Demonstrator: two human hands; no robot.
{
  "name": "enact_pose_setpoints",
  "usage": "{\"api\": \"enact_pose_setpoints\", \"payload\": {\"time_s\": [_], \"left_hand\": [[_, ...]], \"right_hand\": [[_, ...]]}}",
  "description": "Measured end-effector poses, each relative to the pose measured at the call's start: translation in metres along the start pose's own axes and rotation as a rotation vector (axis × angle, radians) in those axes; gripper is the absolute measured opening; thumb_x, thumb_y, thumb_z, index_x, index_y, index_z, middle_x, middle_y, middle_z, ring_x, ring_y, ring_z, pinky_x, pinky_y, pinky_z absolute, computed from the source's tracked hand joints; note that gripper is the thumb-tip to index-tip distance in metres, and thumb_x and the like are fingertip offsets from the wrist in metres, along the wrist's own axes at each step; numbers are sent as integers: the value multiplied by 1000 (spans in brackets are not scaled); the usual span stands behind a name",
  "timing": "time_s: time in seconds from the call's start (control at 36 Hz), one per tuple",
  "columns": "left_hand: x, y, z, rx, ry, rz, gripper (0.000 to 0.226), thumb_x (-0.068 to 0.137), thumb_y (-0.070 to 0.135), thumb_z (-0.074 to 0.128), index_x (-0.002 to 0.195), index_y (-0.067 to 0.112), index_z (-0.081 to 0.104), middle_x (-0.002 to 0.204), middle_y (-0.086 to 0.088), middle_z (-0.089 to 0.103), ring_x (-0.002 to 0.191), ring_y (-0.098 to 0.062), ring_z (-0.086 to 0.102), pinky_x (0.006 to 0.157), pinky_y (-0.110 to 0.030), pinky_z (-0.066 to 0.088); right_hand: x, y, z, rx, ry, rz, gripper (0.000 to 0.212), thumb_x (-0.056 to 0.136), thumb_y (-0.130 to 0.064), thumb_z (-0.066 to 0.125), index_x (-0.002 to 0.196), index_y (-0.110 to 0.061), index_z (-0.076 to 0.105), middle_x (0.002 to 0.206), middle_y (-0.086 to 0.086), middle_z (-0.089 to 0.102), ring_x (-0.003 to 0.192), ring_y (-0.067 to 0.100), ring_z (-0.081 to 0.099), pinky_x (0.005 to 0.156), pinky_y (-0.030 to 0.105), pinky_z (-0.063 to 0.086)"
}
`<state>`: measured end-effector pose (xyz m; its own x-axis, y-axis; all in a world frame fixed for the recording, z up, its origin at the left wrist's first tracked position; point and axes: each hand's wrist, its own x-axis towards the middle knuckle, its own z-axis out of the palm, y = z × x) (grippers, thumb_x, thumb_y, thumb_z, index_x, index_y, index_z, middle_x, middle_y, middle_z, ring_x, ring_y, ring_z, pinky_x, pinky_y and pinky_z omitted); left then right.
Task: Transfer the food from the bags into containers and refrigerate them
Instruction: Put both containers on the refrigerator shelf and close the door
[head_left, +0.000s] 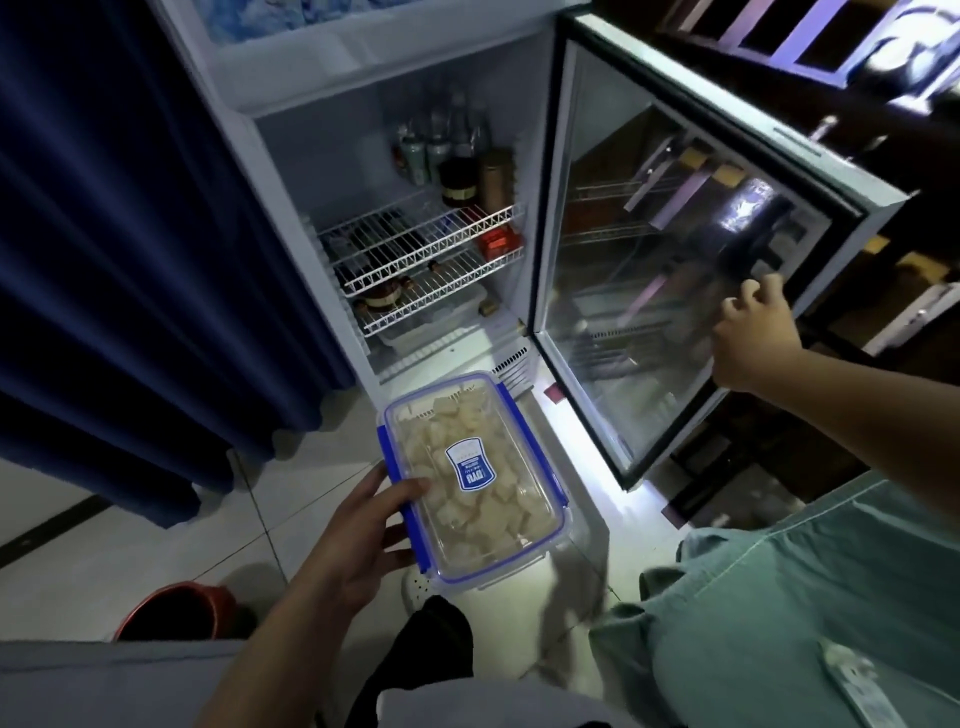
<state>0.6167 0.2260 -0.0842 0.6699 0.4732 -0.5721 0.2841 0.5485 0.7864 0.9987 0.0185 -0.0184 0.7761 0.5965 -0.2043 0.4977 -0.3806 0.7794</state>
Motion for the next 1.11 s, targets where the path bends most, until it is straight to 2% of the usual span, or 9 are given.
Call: {"api": "enact_pose_setpoints", "payload": {"time_s": [0.19,0.28,0.36,0.42,0.5,0.58,0.67,0.83,1.11], "left_hand": [[50,29,3,25,-38,-19,33,81,25,75,111,39,72,112,-6,76,96,-31,75,77,-50,61],[79,47,2,40,-47,-25,30,85,22,73,110,38,73,111,-6,76,94,-30,75,80,-52,61],[105,66,0,34,-69,-27,32,82,24,76,111,39,72,111,-6,76,94,-31,75,80,-51,61],[122,79,-1,23,-94,-39,39,72,29,80,108,39,73,110,-6,76,94,-31,76,79,-51,61],[146,95,-4,19,-128,-59,45,63,33,80,107,39,74,109,-7,76,90,-30,76,75,-47,60],[169,110,-8,17,-153,-48,53,58,35,83,110,37,73,110,-7,76,90,-29,76,72,-44,59],[188,121,-11,23,-152,-45,55,56,37,83,111,36,73,109,-7,76,86,-26,76,70,-41,59],[222,133,-13,-27,-78,-109,45,61,35,82,106,35,75,100,-6,77,81,-24,76,68,-40,57],[285,166,10,-135,147,-89,15,90,30,72,102,37,77,103,-3,78,85,-24,76,67,-38,60]], "right_hand": [[23,8,9,15,-129,58,45,91,-47,39,126,-35,64,130,0,54,125,35,35,113,58,14],[23,-3,-1,264,-148,129,53,88,-60,42,132,-34,59,140,4,48,136,40,28,113,68,6],[19,-27,-18,839,-38,161,69,84,-78,46,142,-39,48,154,-1,40,144,30,28,115,61,13],[10,-47,-39,1552,-68,149,78,74,-80,61,141,-41,51,154,-6,43,143,21,37,118,54,24],[4,-81,-68,2355,-386,121,66,68,-76,67,129,-54,57,148,-16,50,135,18,48,111,49,35],[11,-109,-82,2695,-564,80,56,80,-75,53,128,-48,63,141,-15,59,127,19,58,107,50,41],[23,-129,-99,2763,-523,39,52,88,-68,45,127,-41,67,135,-11,64,126,16,60,109,50,39],[58,-145,-114,2612,-253,-5,40,88,-41,69,127,-39,66,130,-11,67,120,15,64,96,37,52],[178,-139,-108,2394,-316,-349,86,64,-5,91,134,-44,59,132,-11,64,119,16,63,91,29,55]]}}
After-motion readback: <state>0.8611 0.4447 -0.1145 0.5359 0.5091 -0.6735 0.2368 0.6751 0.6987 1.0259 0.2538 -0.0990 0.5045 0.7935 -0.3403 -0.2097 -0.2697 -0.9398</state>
